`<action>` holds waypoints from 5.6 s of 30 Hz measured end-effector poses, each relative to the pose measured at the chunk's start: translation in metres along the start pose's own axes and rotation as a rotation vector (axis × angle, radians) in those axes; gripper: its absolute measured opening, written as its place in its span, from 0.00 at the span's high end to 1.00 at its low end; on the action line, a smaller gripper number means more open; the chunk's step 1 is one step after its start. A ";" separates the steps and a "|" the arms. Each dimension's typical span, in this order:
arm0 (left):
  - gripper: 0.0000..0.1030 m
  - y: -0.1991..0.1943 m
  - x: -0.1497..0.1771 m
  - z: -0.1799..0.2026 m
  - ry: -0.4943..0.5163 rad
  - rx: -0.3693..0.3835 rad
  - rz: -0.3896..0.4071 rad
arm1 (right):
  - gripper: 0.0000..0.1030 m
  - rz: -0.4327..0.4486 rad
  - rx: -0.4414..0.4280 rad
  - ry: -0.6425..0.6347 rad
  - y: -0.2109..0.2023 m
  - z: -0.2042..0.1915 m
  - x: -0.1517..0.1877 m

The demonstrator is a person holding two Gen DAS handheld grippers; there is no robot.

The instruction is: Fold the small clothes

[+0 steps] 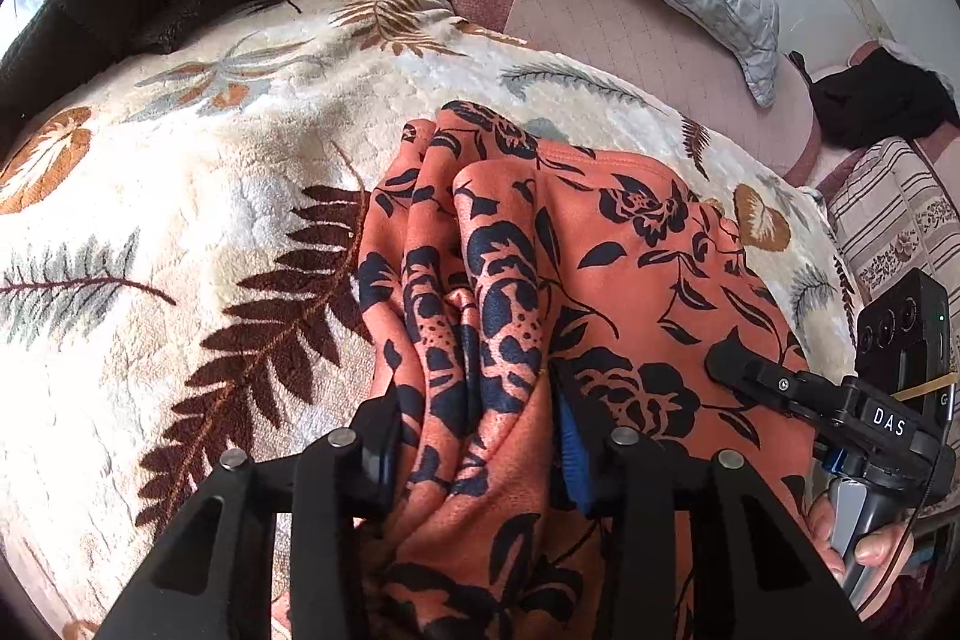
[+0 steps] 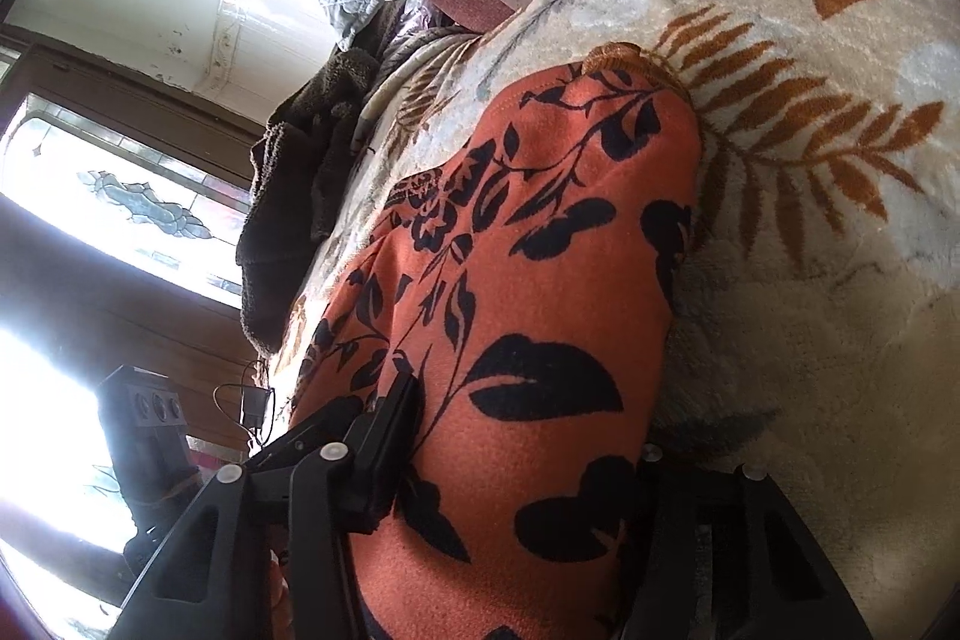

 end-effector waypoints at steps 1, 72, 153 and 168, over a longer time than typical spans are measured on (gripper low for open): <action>0.62 -0.002 -0.001 0.001 0.006 -0.003 0.006 | 0.51 0.005 0.002 -0.010 -0.002 -0.002 -0.001; 0.62 -0.002 0.063 0.146 0.419 -0.120 -0.037 | 0.37 0.045 0.276 -0.003 -0.123 0.077 -0.003; 0.02 -0.330 0.102 0.197 0.410 -0.310 0.539 | 0.25 0.631 0.519 -0.355 -0.374 -0.162 0.169; 0.02 -0.367 0.093 0.186 0.324 -0.296 0.580 | 0.24 0.682 0.575 -0.434 -0.383 -0.197 0.182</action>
Point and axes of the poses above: each gripper's, at about its wrist camera, not at the fingertips, and y roughly the way its jaws point, z to its right, x to its underside, the point moved 4 cm from there along y, roughly the way its jaws point, and after that the axes turned 5 degrees about x, right-handed, at the moved point
